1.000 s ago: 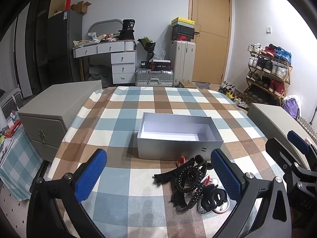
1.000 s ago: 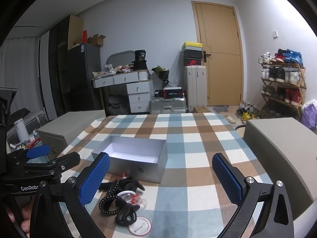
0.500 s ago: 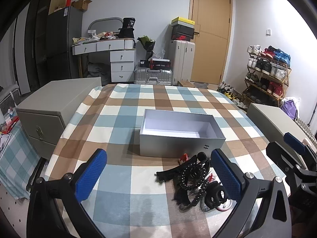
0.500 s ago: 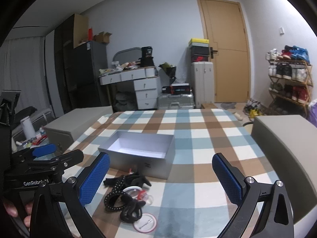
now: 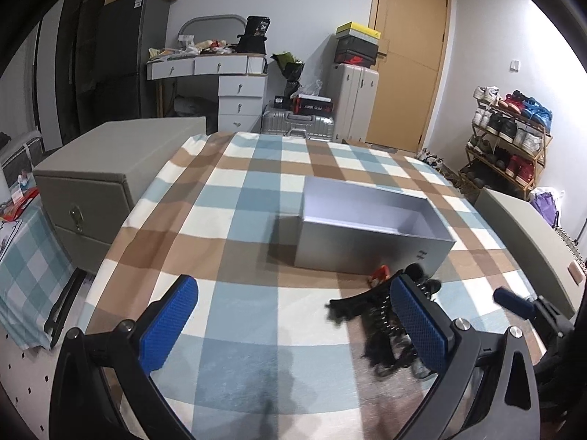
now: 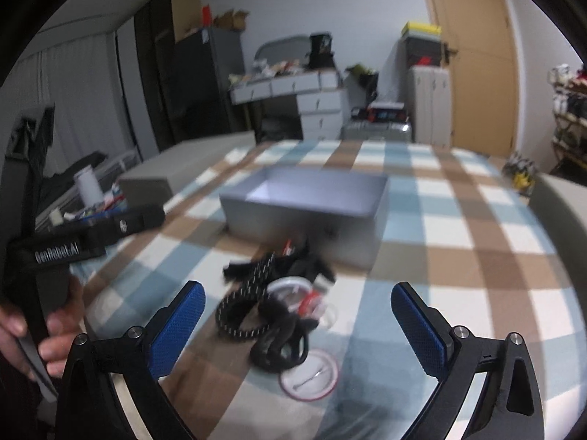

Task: Organize jewelry
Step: 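Reach the right gripper into the pile and grasp the black claw clip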

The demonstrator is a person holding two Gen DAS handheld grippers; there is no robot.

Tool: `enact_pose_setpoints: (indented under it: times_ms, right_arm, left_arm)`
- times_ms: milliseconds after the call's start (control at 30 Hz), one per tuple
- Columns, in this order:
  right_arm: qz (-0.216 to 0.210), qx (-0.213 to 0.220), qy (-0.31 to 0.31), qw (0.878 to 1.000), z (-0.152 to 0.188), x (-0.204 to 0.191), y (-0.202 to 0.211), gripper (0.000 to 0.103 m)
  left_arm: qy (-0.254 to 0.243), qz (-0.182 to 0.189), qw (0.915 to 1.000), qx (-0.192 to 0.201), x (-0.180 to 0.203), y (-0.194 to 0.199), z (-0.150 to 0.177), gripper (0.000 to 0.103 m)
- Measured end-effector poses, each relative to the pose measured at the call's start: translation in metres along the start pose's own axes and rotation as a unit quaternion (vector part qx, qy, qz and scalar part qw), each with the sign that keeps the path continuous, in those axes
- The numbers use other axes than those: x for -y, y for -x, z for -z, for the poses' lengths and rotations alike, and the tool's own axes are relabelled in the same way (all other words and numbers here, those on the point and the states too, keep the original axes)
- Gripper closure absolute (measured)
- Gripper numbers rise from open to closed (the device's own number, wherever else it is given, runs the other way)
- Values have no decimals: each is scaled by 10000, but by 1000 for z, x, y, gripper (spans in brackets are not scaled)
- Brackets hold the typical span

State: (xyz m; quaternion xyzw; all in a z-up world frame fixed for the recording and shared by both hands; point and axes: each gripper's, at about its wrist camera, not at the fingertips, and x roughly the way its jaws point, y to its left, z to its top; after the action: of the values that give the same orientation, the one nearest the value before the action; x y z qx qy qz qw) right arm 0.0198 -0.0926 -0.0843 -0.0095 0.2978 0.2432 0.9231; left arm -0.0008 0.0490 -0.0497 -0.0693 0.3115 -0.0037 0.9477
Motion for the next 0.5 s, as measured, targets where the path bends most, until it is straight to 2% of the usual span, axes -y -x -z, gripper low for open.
enact_pose_setpoints:
  times_ms: [200, 333, 433, 500]
  right_arm:
    - [-46, -263, 174, 9995, 11, -7, -11, 11]
    - [243, -383, 511, 9977, 15, -16, -16, 17]
    - [223, -510, 555, 9969, 20, -19, -21, 27]
    - [212, -561, 469, 9971, 23, -16, -23, 38]
  left_arm:
    - [36, 49, 9999, -148, -2, -7, 4, 1]
    - [-35, 88, 9998, -148, 0, -9, 6, 1]
    - [-58, 127, 9997, -185, 0, -11, 7, 1]
    - [-66, 117, 9996, -234, 0, -12, 8, 1]
